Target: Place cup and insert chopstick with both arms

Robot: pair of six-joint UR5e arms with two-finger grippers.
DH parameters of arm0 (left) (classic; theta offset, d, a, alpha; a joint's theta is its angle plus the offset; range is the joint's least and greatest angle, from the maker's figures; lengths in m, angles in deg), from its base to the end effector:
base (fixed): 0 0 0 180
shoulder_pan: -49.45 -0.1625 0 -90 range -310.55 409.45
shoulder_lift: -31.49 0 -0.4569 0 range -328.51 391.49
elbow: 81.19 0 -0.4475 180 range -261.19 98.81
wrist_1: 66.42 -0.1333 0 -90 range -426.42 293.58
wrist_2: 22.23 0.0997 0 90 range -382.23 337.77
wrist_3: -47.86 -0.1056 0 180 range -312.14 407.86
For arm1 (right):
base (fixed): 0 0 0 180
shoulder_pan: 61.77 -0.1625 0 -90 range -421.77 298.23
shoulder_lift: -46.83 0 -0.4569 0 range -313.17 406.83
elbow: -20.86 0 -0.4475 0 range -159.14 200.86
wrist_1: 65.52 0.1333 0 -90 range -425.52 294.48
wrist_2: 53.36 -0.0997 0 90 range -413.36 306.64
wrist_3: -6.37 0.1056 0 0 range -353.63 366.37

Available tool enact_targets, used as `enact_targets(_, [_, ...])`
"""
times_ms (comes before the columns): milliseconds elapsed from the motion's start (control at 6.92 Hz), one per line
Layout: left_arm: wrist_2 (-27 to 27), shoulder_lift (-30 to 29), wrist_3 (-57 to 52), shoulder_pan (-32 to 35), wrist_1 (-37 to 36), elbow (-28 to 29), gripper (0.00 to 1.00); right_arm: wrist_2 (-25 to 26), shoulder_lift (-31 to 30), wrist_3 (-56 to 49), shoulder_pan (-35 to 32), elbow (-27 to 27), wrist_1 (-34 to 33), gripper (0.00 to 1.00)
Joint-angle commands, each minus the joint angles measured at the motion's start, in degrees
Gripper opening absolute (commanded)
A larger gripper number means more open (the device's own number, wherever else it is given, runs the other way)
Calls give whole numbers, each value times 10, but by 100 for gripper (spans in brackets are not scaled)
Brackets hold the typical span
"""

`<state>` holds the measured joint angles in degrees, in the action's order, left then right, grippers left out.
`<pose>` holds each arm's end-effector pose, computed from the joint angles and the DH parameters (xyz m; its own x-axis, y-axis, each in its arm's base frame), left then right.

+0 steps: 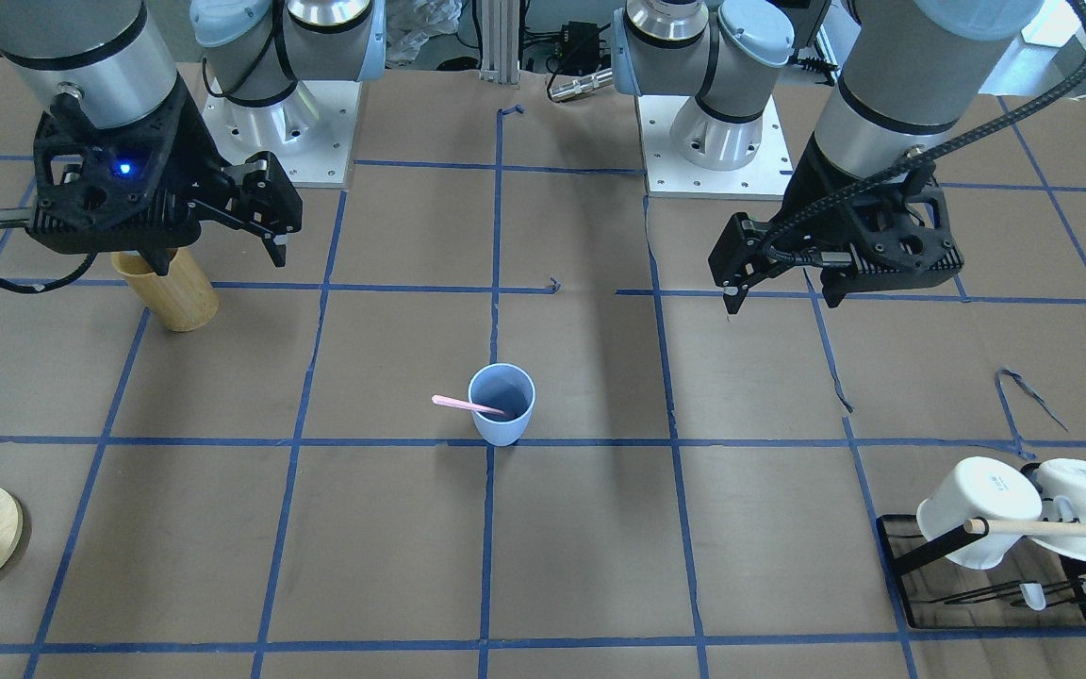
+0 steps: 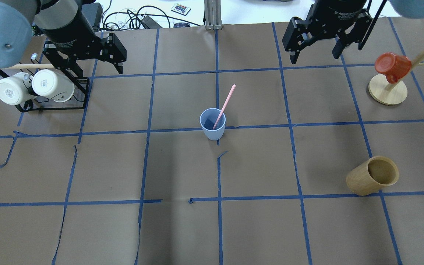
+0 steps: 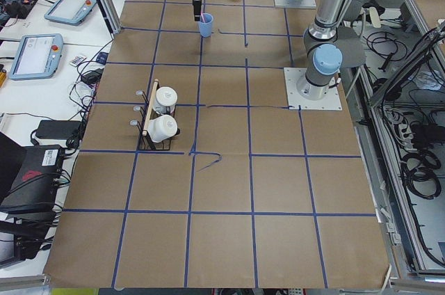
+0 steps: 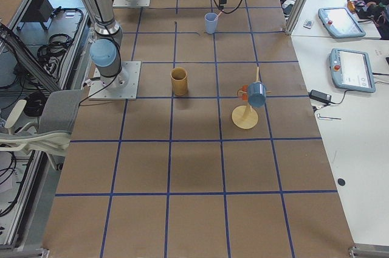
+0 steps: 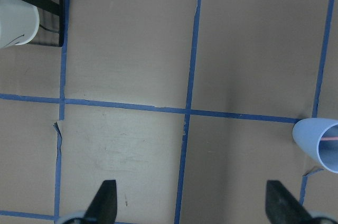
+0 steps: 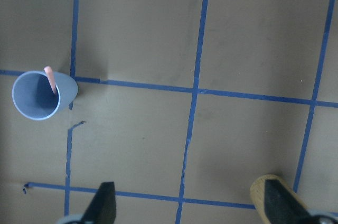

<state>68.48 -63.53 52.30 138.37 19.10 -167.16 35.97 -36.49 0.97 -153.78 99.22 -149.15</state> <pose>-0.1208 -0.5957 0.5106 -0.9953 -0.0968 -0.0076 -0.0962 0.9935 -0.0616 0.1554 -0.5910 0.5470 -0.9916 -0.1287 -0.0140 -0.1290 0.9914 0.0234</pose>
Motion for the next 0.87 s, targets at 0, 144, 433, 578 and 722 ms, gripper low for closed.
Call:
enact_targets(0, [0,0,0,0,0,-1,100,22,-1,-20,4,9,34,100])
enact_targets(144, [0,0,0,0,-1,-1,100,23,-3,-20,8,9,35,100])
enact_targets(433, [0,0,0,0,-1,0,100,20,-12,-13,27,12,54,100])
enact_targets(578, [0,0,0,0,-2,0,100,19,-14,-13,27,11,58,100])
enact_targets(722, [0,-1,0,0,-2,1,100,18,-15,-12,29,13,60,100])
